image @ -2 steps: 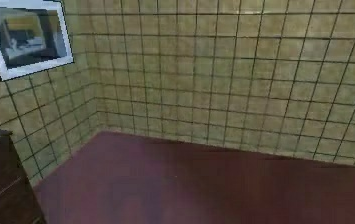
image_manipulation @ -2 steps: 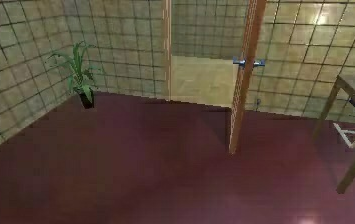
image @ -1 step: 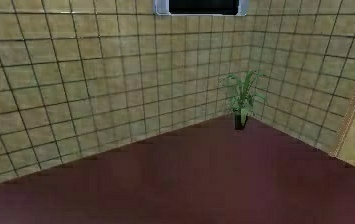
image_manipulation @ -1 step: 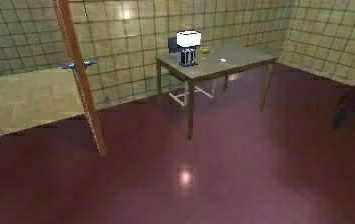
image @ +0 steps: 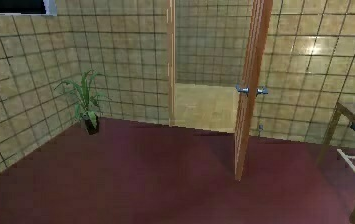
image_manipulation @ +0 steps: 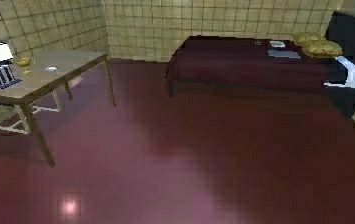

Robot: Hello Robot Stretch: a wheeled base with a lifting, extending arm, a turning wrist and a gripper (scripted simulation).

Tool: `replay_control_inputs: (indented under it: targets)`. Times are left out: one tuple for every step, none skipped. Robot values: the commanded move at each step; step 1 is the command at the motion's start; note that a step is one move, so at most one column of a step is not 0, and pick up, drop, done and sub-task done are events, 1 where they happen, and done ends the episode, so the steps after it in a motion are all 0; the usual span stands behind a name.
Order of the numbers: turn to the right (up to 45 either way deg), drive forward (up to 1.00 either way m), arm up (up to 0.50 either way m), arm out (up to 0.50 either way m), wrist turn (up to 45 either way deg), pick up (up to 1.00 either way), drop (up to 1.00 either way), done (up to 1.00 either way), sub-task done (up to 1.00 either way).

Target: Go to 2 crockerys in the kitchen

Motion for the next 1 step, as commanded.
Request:
replay_control_inputs:
  targets:
    - [0.0,1.00,0.00,0.00,0.0,0.00,0.00,0.00,0.00]
